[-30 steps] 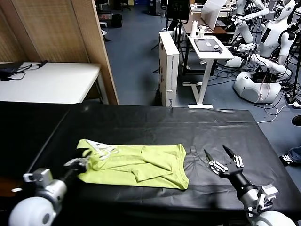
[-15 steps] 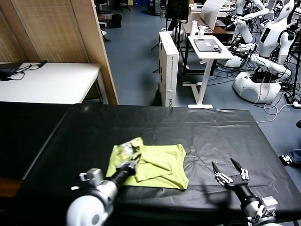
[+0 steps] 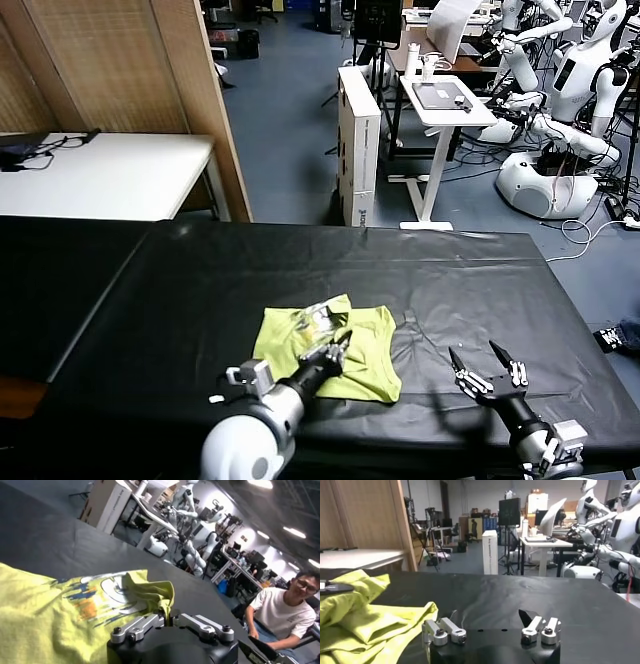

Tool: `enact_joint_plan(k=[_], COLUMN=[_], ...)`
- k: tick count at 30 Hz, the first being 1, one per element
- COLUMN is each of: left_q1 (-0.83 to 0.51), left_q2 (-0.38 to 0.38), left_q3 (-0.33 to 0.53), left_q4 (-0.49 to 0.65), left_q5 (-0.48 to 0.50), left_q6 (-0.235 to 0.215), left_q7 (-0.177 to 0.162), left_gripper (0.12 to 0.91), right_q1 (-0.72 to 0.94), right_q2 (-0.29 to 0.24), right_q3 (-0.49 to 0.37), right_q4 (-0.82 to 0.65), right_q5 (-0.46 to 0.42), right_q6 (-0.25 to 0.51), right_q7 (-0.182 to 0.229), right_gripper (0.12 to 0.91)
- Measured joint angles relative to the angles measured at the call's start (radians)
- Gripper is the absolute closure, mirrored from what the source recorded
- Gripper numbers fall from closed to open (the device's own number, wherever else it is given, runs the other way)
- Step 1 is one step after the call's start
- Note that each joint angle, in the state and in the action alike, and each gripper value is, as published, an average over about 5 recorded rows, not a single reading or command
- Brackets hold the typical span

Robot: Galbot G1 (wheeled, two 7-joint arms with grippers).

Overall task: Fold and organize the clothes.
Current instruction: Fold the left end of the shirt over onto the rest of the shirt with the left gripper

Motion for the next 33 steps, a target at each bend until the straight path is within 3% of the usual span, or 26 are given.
enact_joint_plan(k=[9, 22, 25, 33], left_q1=[-0.021, -0.023, -0.021, -0.006], left_q2=[-0.049, -0.071, -0.071, -0.071], left_q3=[0.018, 0.017, 0.016, 0.021], left_q4=[0.051, 0.128, 0.141, 0.132], left_q5=[0.017, 0.074, 0.081, 0.076], left_q6=[-0.010, -0.052, -0.061, -0.060], left_q7=[0.006, 0.046, 0.048, 0.045], left_gripper=[0.838, 0.832, 0.742, 0.253], right_q1=[-0.001, 0.003, 0.005, 0.016], right_q2=[-0.003, -0.010, -0.018, -0.059], right_q3=[-0.010, -0.039, -0.044, -0.073], right_q4=[-0.003, -0.007, -0.006, 0.012], right_q5=[-0.008, -0.027, -0.031, -0.041], right_q6=[0.001, 0.002, 0.002, 0.000], right_q7=[-0.001, -0.005, -0.009, -0.020], right_gripper=[0.118, 0.118, 0.118, 0.118])
